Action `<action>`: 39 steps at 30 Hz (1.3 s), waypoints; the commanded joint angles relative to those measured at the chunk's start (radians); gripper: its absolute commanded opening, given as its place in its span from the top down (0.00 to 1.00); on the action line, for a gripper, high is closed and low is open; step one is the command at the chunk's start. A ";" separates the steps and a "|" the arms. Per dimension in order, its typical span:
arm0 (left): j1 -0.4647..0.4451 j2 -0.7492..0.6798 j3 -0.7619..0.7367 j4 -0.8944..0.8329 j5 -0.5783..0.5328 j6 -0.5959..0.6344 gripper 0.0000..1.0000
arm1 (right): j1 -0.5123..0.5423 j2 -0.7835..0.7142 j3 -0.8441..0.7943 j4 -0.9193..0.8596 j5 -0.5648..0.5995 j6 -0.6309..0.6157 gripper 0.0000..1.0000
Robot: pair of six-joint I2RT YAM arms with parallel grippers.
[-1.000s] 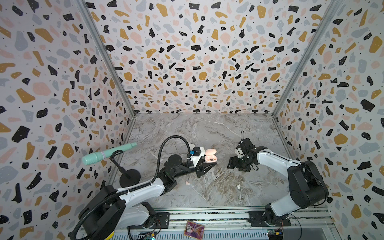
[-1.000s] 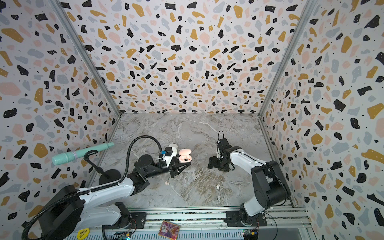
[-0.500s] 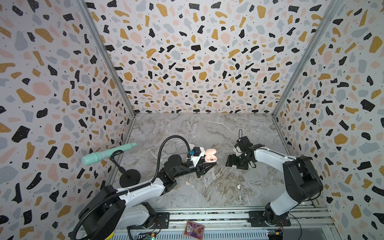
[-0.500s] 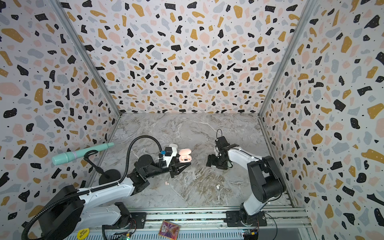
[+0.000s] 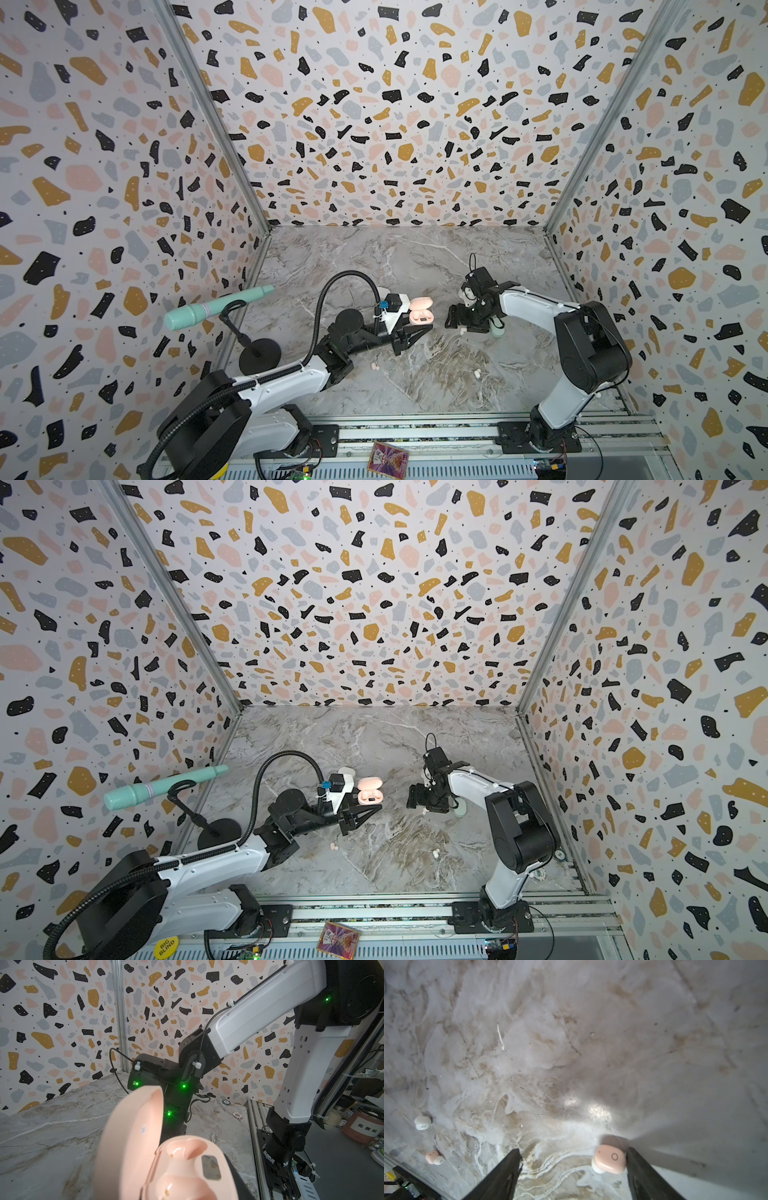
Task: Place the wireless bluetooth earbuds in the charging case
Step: 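Lower the right gripper onto the pink earbud and close on it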
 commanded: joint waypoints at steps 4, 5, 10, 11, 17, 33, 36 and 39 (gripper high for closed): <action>0.007 -0.020 0.001 0.065 0.008 -0.004 0.67 | 0.019 0.024 0.056 -0.014 -0.011 -0.027 0.19; 0.007 -0.021 0.002 0.065 0.008 -0.004 0.67 | 0.022 0.031 0.063 -0.014 -0.014 -0.030 0.19; 0.007 -0.022 0.003 0.063 0.008 -0.007 0.67 | 0.039 0.056 0.098 -0.029 -0.013 -0.040 0.19; 0.008 -0.023 0.003 0.061 0.008 -0.006 0.67 | 0.039 0.060 0.103 -0.037 -0.007 -0.042 0.19; 0.007 -0.024 0.003 0.058 0.007 -0.006 0.67 | 0.037 0.034 0.152 -0.117 0.109 -0.032 0.26; 0.007 -0.031 0.001 0.060 0.007 -0.011 0.67 | 0.041 0.144 0.261 -0.277 0.108 -0.255 0.46; 0.008 -0.032 0.003 0.059 0.007 -0.014 0.67 | 0.043 0.155 0.266 -0.285 0.104 -0.271 0.48; 0.007 -0.034 0.003 0.059 0.007 -0.013 0.67 | 0.045 0.160 0.263 -0.283 0.102 -0.274 0.51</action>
